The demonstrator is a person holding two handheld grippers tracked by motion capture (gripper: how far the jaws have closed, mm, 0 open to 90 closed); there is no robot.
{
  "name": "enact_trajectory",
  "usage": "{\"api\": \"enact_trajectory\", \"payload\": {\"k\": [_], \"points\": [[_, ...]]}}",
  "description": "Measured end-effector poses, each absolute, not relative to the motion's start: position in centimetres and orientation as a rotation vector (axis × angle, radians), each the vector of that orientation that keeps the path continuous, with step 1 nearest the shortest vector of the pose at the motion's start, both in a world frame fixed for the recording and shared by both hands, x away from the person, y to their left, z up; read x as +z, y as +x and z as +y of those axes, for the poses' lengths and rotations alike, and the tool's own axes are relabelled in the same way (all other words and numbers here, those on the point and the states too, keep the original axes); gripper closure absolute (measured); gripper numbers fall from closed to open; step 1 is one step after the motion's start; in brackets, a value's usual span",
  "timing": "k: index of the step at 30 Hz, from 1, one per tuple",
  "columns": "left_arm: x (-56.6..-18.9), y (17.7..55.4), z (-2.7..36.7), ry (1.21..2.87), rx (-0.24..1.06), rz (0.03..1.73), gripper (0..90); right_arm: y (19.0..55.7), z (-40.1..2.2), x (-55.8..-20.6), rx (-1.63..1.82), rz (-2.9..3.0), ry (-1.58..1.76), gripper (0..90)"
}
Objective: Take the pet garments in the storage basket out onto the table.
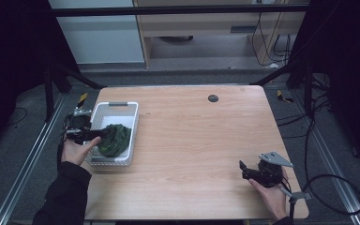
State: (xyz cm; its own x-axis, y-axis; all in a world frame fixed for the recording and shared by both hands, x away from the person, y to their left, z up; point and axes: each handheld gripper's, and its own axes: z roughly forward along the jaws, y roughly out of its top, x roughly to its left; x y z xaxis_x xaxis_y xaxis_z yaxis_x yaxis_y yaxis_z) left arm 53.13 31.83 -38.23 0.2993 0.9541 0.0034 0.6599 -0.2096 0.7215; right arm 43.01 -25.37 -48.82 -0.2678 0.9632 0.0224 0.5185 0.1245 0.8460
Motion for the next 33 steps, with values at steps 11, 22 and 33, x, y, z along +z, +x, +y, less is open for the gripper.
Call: {"api": "enact_trajectory", "payload": {"k": [11,22,33], "points": [[-39.7,53.7,32.0,1.992,0.579,1.474,15.6,43.1,-25.3,-48.9,1.036,1.866,1.431,10.1],[-40.8,54.3,31.7,2.052,0.539,1.504,15.1,43.1,-25.3,-49.0,1.032,1.875,1.44,9.7],[-41.8,55.1,31.3,2.098,0.502,1.544,19.0,43.2,-25.3,-49.0,1.03,1.879,1.444,9.2]]}}
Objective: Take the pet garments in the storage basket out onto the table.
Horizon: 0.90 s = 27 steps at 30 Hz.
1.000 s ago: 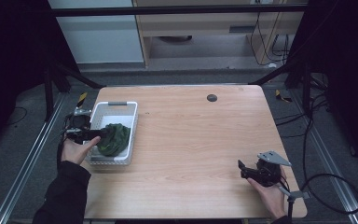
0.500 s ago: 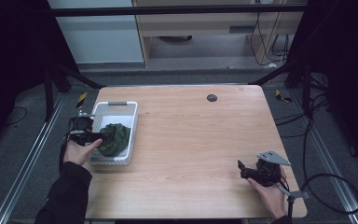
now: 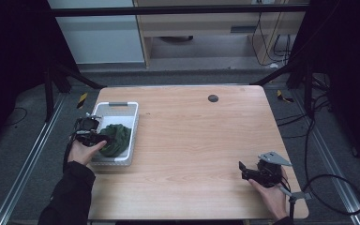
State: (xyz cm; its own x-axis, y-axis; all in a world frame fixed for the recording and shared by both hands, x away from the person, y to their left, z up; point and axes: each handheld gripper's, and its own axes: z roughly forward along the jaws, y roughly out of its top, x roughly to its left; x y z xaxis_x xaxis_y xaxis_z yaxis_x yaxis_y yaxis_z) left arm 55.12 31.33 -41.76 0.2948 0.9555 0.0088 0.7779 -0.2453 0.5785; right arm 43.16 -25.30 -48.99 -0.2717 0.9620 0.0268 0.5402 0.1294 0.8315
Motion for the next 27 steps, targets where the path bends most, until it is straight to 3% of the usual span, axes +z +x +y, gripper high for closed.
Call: {"api": "enact_trajectory", "payload": {"k": [9,14,21,27], "points": [[-42.26,55.54,31.34,2.118,0.458,1.572,27.5,43.13,-25.35,-48.97,1.03,1.877,1.445,9.0],[-42.41,55.68,31.29,2.119,0.429,1.576,36.6,43.13,-25.37,-48.97,1.03,1.876,1.444,8.9],[-42.36,55.74,31.14,2.122,0.414,1.596,56.9,43.13,-25.4,-48.96,1.031,1.877,1.444,8.9],[-42.16,55.68,31.16,2.113,0.416,1.594,65.3,42.99,-25.49,-48.94,1.038,1.874,1.45,8.9]]}}
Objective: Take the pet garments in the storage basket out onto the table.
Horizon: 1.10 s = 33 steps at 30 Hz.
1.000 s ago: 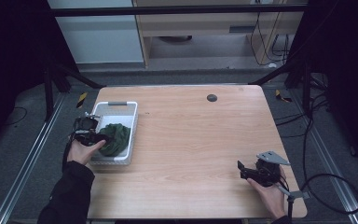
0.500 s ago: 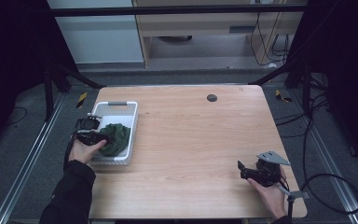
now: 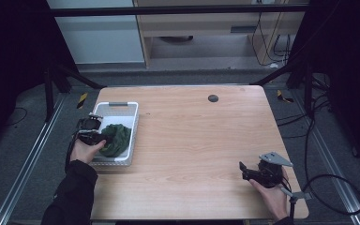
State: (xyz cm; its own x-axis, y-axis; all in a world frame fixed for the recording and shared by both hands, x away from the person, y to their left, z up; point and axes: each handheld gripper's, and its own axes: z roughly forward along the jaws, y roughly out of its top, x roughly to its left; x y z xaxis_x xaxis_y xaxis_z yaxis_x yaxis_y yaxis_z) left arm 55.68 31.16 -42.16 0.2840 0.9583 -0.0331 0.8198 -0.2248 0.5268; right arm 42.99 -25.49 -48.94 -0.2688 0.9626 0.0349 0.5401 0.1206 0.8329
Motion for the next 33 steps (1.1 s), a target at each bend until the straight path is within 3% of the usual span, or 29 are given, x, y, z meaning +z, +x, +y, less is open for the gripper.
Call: {"api": "enact_trajectory", "payload": {"k": [10,23,33], "points": [[-40.0,54.5,31.3,2.065,0.474,1.521,70.9,43.0,-25.7,-49.0,1.034,1.868,1.45,8.9],[-35.5,52.4,31.9,2.014,0.595,1.408,72.2,43.0,-25.6,-48.9,1.038,1.868,1.451,8.7],[-33.6,51.0,32.0,1.991,0.613,1.339,72.2,43.0,-25.6,-48.9,1.037,1.864,1.448,8.4]]}}
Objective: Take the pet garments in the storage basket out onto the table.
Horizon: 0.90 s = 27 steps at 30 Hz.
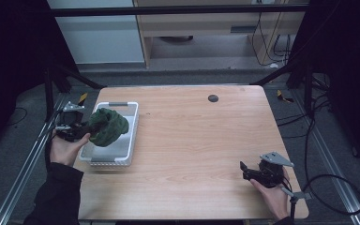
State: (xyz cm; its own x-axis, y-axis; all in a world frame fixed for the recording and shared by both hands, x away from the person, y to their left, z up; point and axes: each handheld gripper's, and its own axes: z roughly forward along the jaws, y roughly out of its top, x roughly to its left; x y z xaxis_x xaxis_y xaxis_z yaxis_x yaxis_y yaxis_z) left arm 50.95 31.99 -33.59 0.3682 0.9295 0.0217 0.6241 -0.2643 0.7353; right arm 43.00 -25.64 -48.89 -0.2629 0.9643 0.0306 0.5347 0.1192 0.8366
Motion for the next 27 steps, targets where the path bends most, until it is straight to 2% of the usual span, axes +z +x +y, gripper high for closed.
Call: {"api": "enact_trajectory", "payload": {"k": [14,27], "points": [[-31.2,49.1,30.4,2.002,0.646,1.211,72.3,43.0,-25.6,-48.9,1.036,1.863,1.446,8.3],[-29.9,47.9,26.0,2.083,0.614,1.045,72.3,43.0,-25.7,-48.8,1.036,1.859,1.439,8.3]]}}
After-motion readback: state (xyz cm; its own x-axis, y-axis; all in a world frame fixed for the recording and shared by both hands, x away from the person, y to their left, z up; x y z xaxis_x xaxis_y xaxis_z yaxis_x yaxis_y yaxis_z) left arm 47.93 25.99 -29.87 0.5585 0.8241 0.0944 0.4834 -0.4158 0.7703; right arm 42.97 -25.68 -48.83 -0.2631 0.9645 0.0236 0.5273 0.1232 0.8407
